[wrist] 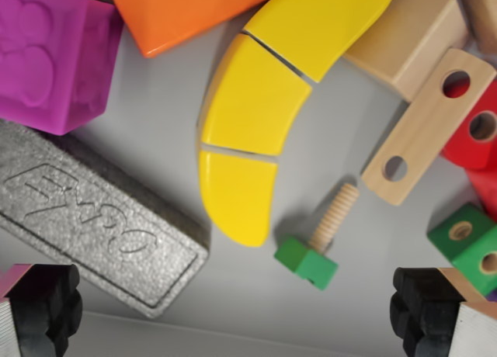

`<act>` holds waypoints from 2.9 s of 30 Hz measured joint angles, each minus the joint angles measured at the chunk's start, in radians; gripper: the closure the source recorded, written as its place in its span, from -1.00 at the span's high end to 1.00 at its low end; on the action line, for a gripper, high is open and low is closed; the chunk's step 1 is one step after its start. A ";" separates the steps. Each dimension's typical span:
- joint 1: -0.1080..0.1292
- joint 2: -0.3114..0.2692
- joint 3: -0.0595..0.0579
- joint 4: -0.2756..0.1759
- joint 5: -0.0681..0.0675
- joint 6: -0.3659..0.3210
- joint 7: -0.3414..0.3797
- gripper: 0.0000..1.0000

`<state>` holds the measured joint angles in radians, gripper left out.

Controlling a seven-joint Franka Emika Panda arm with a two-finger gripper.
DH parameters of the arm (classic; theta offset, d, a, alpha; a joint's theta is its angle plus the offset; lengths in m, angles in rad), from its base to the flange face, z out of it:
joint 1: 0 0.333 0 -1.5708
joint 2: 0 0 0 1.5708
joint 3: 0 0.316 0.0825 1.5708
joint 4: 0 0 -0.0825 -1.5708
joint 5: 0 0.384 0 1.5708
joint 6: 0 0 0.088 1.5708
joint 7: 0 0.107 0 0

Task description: Pick an object from the bin

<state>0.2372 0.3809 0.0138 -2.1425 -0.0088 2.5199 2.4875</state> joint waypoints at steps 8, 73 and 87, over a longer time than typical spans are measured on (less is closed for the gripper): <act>-0.001 0.077 -0.001 0.004 0.000 0.069 0.003 1.00; 0.000 0.252 -0.003 0.047 0.000 0.204 0.004 -1.00; 0.000 0.210 -0.003 0.035 0.000 0.180 0.004 -1.00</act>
<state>0.2371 0.5911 0.0111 -2.1077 -0.0088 2.6995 2.4917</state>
